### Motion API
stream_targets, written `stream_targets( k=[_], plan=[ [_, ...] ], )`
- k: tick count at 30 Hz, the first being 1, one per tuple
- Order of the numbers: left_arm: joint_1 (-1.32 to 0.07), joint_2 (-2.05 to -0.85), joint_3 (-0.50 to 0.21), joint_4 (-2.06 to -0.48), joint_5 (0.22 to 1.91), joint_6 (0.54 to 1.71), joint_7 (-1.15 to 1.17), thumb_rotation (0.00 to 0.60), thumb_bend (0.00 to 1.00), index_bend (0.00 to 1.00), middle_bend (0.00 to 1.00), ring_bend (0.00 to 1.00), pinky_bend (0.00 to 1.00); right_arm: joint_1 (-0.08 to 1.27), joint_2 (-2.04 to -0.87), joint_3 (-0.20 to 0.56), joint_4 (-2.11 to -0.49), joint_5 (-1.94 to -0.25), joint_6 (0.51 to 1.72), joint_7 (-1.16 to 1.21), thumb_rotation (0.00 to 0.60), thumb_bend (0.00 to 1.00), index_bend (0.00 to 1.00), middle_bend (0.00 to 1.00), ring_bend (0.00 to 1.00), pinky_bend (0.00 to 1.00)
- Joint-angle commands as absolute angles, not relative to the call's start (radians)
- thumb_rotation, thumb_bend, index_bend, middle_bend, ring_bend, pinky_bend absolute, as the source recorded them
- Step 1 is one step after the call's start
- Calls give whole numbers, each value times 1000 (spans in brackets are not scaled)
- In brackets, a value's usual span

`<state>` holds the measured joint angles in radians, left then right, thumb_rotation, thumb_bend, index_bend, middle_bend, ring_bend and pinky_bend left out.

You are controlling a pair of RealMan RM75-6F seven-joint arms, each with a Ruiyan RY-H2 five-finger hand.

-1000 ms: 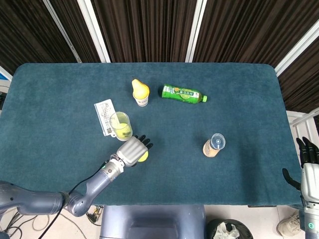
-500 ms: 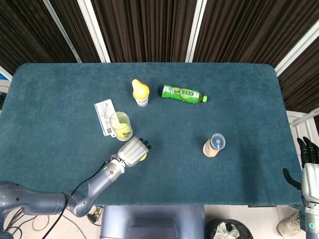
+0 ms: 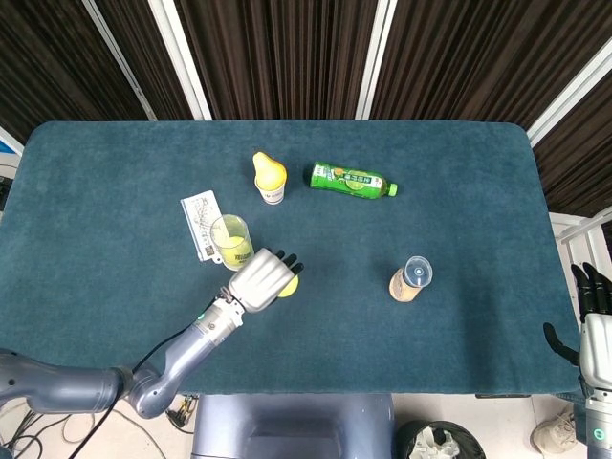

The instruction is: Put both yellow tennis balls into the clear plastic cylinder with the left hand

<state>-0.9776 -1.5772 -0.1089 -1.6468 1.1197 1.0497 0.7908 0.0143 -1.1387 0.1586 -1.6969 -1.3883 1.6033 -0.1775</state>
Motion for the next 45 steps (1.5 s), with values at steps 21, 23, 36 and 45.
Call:
stream_targets(
  k=[21,23,36,45],
  plan=[
    [-874,-1206,-185,-1860,1053,1146,757,600,284,452,514,467,676,17,-1148,151,-1703,-1396,1600,-200,600,339,81,79,110,61],
    [-871,-1206,-177,-1834,1052,1131,741,600,281,447,505,463,675,18,-1149,150,-1702,-1396,1598,-201,600,339,81,79,110,61],
    [-890,-1264,-180,-1763,987,1099,750,600,256,423,438,412,650,17,-1148,149,-1702,-1400,1599,-199,600,340,81,79,110,61],
    [-909,-1303,-182,-1746,956,1103,785,600,195,405,409,371,559,14,-1144,152,-1704,-1398,1603,-191,600,340,81,79,110,61]
  ],
)
